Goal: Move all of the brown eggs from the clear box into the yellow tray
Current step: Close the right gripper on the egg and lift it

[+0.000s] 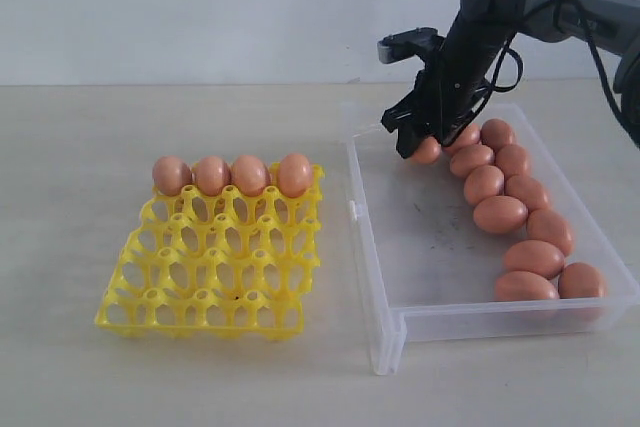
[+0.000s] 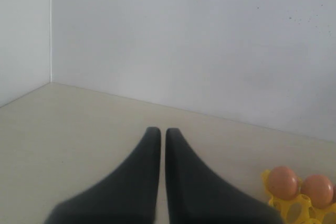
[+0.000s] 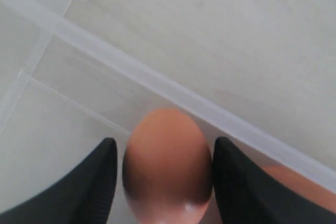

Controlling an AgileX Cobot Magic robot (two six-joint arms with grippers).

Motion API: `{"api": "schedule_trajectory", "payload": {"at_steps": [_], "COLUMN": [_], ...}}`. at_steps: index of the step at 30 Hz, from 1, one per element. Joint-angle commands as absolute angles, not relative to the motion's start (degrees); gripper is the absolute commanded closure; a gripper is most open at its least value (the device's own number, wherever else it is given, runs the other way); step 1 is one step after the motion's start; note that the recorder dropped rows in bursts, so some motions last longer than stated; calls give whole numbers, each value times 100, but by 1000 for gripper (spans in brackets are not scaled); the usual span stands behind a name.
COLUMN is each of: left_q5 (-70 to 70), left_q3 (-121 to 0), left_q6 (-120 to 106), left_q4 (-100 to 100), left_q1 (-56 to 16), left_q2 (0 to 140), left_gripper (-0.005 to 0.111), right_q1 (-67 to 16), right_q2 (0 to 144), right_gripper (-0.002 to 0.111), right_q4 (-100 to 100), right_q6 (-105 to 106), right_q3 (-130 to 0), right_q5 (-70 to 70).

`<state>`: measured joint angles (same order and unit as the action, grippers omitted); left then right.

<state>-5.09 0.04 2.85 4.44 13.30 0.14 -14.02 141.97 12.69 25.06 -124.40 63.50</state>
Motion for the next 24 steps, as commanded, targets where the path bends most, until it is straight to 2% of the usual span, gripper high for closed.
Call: {"api": "schedule_trajectory", "payload": {"at_steps": [1, 3, 5, 6, 13, 24], "left_q5": [-437, -437, -437, -437, -437, -437], "left_q3": [0, 0, 0, 0, 0, 0], "left_q6": [336, 336, 336, 336, 336, 336], "left_q4": [495, 495, 495, 495, 495, 495], "left_q1": [1339, 1339, 1339, 1339, 1339, 1339], "left_q2": [0, 0, 0, 0, 0, 0], "left_gripper": [103, 103, 103, 103, 103, 103], "right_q1": [-1359, -1359, -1359, -1359, -1359, -1384], "right_q2": [14323, 14323, 14323, 14323, 14323, 13860], "right_gripper": [60, 69, 99, 108, 109, 109], "right_q4": [1254, 1254, 1267, 1384, 2485, 1476], "right_q6": [2493, 2518, 2756, 2820, 2784, 1932], "right_q3": [-12462, -12462, -12462, -12462, -12462, -12462], "right_q5": [6307, 6293, 6293, 6239, 5592, 5891]}}
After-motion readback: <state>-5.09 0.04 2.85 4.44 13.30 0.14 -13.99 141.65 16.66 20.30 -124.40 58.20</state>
